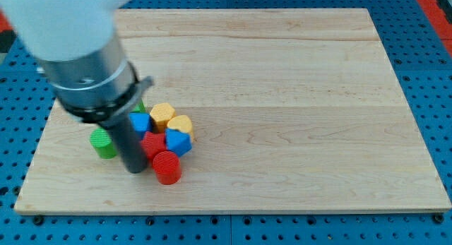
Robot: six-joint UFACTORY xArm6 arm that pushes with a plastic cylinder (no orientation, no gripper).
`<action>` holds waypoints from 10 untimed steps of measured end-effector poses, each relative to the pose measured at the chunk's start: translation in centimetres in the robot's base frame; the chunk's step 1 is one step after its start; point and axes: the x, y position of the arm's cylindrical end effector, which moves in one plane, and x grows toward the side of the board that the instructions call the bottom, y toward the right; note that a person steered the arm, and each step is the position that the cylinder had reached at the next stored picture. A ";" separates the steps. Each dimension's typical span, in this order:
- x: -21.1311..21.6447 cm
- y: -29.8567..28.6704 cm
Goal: Push the red circle to the top right of the yellow heart
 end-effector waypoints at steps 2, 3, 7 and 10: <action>1.2 7.4; 4.2 4.8; -2.8 14.5; -8.0 10.4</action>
